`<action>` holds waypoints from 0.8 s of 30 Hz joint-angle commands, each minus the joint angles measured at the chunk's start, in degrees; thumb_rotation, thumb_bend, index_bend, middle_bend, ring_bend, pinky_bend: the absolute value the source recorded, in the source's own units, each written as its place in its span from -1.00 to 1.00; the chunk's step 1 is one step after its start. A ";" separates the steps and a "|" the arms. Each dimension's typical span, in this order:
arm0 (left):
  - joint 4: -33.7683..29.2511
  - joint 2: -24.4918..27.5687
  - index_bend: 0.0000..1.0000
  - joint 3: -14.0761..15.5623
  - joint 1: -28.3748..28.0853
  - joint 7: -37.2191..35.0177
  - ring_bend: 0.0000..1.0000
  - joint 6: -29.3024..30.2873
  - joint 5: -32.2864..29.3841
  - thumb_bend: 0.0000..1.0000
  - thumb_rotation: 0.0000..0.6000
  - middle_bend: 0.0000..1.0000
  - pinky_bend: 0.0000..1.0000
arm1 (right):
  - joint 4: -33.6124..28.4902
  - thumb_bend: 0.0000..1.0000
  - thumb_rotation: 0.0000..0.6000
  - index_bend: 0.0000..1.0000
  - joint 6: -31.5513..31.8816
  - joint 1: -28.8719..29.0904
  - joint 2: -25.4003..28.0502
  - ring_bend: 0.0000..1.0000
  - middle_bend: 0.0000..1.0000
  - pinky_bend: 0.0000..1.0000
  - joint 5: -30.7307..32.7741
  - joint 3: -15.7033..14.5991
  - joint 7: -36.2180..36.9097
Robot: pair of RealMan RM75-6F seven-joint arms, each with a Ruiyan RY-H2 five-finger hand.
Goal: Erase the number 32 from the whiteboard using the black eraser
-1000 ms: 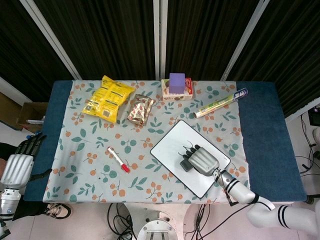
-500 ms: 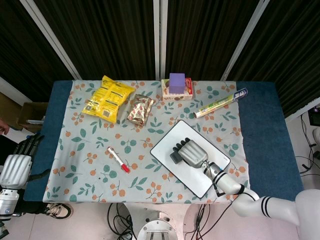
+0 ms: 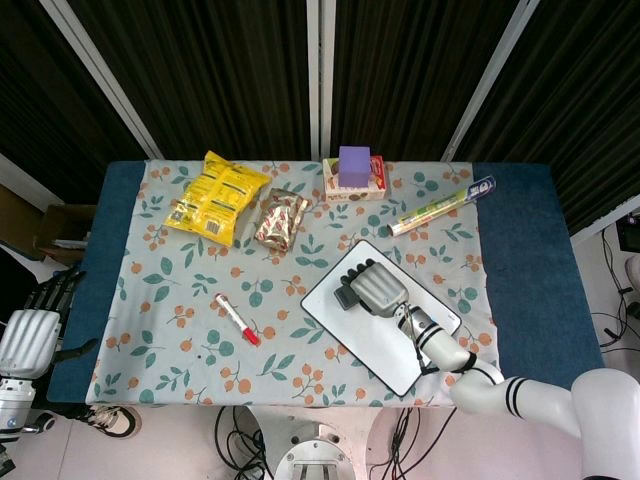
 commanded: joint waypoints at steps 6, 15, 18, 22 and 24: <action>-0.25 0.11 -0.95 0.09 -0.11 0.27 -0.85 -0.16 0.18 -1.00 1.00 -0.90 -0.70 | 3.96 -0.26 1.00 0.70 0.95 0.95 -1.33 0.12 0.34 0.19 0.56 0.59 1.69; -0.54 0.52 -0.95 0.05 -0.12 0.50 -0.85 -0.15 0.15 -1.00 1.00 -0.90 -0.70 | 9.35 -0.26 1.00 0.70 0.96 1.81 -4.15 0.12 0.34 0.19 1.28 0.76 4.38; -0.58 0.64 -0.95 0.12 0.07 0.51 -0.85 0.01 0.09 -1.00 1.00 -0.90 -0.70 | 9.68 -0.26 1.00 0.70 0.66 1.97 -4.15 0.12 0.34 0.19 1.28 0.38 4.62; -0.39 0.61 -0.95 0.19 0.27 0.31 -0.85 0.01 -0.10 -1.00 1.00 -0.90 -0.70 | 8.10 -0.26 1.00 0.70 1.34 1.50 -2.51 0.12 0.34 0.19 0.84 -0.16 5.41; -0.19 0.48 -0.95 0.16 0.28 0.17 -0.85 0.01 -0.14 -1.00 1.00 -0.90 -0.70 | 6.53 -0.26 1.00 0.70 1.93 1.00 -0.99 0.12 0.34 0.19 0.29 -0.79 5.67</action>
